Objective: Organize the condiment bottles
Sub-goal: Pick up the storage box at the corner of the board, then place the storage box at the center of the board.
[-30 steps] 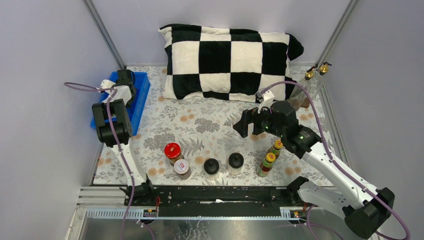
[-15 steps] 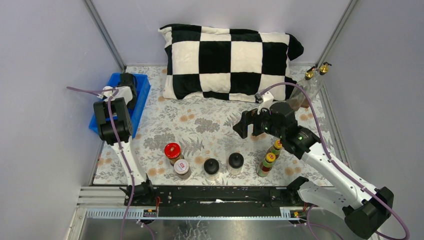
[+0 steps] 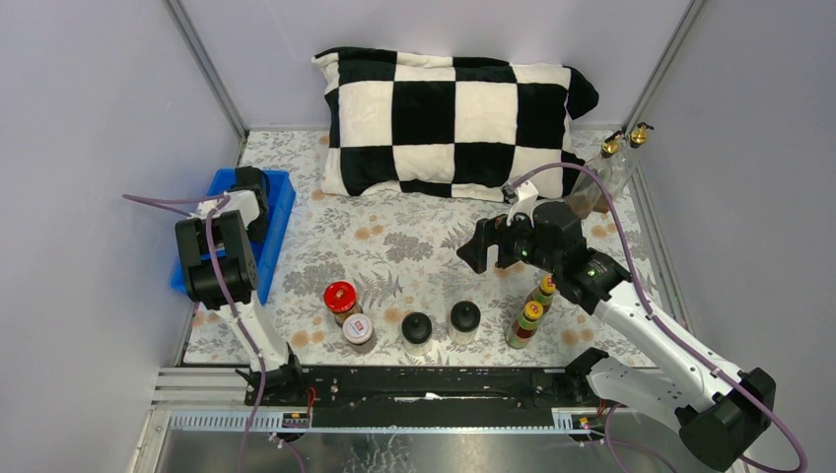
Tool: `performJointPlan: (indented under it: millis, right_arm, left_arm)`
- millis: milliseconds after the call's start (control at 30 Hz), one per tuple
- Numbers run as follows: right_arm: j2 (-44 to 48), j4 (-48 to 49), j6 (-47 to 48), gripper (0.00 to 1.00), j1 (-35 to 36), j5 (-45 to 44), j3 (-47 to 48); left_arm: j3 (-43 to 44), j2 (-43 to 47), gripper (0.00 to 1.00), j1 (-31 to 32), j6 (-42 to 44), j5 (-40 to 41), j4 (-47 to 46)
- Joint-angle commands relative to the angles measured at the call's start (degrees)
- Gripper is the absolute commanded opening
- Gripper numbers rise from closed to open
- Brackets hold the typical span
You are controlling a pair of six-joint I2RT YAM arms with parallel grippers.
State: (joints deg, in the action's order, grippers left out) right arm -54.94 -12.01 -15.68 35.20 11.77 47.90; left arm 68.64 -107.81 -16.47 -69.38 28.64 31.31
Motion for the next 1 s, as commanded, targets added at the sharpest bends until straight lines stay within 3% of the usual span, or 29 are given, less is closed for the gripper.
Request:
performJointPlan:
  millis: [0,200,300,567,967]
  right_arm:
    - [1.2,2.5,-0.7,1.0,0.2,2.0,0.0]
    - [2.5,2.1,-0.7,1.0,0.3,1.8,-0.2]
    - [2.7,2.1,-0.7,1.0,0.2,1.9,-0.3]
    - [3.2,1.8,-0.6,1.0,0.2,1.7,-0.7]
    - [4.0,2.2,-1.5,1.0,0.3,2.5,-1.0]
  left_arm:
    - [-0.5,0.0,0.0,1.2,4.7,-3.7,-4.0]
    - [-2.4,0.9,0.0,3.4,18.7,-13.9,-17.4]
    - [-0.6,0.4,0.0,6.0,23.9,-15.2,-19.2]
    - [5.4,0.2,0.0,14.1,31.8,-9.5,-14.5]
    - [-5.4,19.7,0.0,17.6,31.3,1.1,-10.4]
